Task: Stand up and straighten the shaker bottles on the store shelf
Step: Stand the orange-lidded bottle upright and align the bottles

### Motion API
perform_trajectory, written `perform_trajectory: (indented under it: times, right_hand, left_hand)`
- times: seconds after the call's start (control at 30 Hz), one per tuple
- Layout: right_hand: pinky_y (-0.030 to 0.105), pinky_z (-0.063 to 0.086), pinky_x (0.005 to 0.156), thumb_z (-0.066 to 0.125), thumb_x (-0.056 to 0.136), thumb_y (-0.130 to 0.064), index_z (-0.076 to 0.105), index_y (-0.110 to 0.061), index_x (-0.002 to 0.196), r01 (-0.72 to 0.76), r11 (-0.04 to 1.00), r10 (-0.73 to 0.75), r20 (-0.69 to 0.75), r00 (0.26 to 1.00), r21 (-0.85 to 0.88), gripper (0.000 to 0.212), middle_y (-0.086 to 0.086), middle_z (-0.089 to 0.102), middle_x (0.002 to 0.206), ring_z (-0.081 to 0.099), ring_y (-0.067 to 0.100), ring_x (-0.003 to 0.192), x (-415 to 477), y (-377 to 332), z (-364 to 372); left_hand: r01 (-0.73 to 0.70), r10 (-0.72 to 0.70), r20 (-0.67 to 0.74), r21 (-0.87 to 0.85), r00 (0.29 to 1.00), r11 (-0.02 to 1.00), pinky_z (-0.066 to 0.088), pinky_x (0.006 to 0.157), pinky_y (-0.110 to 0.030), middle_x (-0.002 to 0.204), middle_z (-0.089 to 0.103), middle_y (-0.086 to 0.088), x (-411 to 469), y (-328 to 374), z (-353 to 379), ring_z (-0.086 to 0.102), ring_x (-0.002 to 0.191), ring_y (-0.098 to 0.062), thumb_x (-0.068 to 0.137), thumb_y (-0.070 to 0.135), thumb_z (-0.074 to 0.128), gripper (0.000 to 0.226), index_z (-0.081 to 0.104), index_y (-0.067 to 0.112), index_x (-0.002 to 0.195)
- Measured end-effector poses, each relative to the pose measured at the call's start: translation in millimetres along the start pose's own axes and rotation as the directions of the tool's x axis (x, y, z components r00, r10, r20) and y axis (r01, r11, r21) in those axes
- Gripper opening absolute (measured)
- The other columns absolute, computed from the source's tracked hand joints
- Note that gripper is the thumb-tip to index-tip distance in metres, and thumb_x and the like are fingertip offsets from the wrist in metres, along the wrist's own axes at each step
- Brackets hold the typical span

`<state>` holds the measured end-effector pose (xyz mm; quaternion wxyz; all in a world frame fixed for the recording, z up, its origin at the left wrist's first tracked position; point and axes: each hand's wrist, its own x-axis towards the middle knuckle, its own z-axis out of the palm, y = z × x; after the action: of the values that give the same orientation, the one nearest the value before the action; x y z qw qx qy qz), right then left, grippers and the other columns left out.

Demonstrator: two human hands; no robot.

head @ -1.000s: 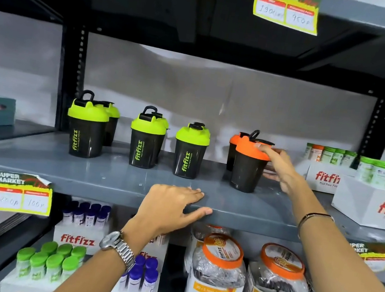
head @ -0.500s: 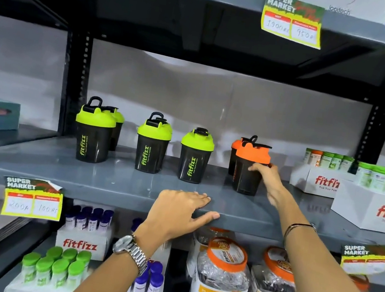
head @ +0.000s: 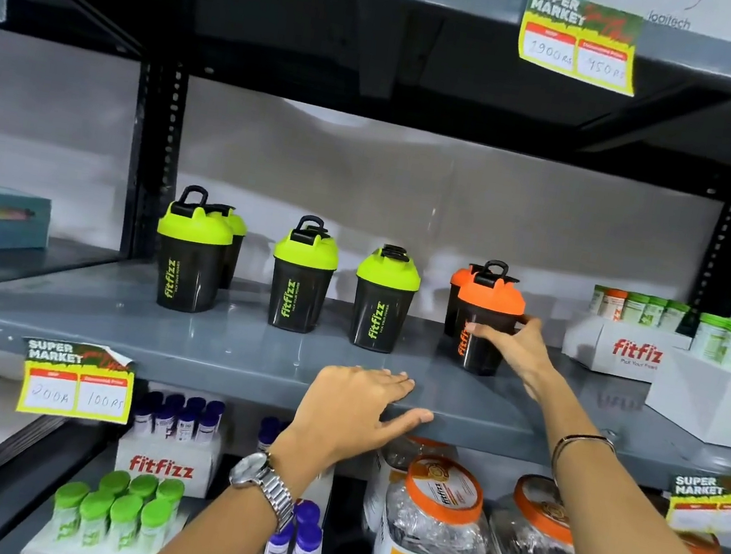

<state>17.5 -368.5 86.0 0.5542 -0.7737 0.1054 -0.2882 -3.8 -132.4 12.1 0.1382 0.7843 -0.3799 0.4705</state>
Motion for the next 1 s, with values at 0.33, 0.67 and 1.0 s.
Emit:
perform_trajectory:
  times: [0.33, 0.67, 1.0]
  right_hand:
    - [0.033, 0.035, 0.091, 0.071, 0.079, -0.019, 0.022, -0.004, 0.138, -0.026, 0.999, 0.026, -0.008, 1.0, 0.02, 0.077, 0.017, 0.044, 0.14, 0.045, 0.029, 0.126, -3.6, 6.1, 2.7]
    - [0.035, 0.038, 0.095, 0.072, 0.077, -0.019, 0.025, -0.005, 0.135, -0.03, 0.998, 0.03, 0.015, 0.999, -0.047, 0.077, 0.01, 0.048, 0.129, 0.047, 0.028, 0.12, -4.0, 10.3, 5.1]
    - [0.033, 0.042, 0.093, 0.079, 0.071, -0.018, 0.029, -0.004, 0.132, -0.032, 0.997, 0.034, 0.031, 0.999, -0.064, 0.08, 0.007, 0.049, 0.119, 0.049, 0.023, 0.11, -6.1, 11.9, 5.3]
  left_hand:
    - [-0.015, 0.015, 0.005, 0.026, 1.0, 1.0, 0.052, 0.061, -0.021, 0.097, 0.073, 0.011, -0.3, -0.3, 0.6, 0.068, 0.09, -0.005, 0.085, 0.063, 0.037, 0.053, 0.075, 0.027, 0.096]
    - [-0.013, 0.012, 0.02, 0.029, 1.0, 1.0, 0.052, 0.061, -0.021, 0.098, 0.072, 0.01, -0.8, -0.4, 0.9, 0.068, 0.09, -0.006, 0.085, 0.063, 0.035, 0.055, 0.074, 0.026, 0.097]
    - [-0.014, 0.013, 0.045, 0.016, 0.999, 1.0, 0.054, 0.064, -0.025, 0.1, 0.072, 0.008, -1.8, -2.3, 4.6, 0.068, 0.091, -0.008, 0.086, 0.062, 0.035, 0.056, 0.074, 0.025, 0.098]
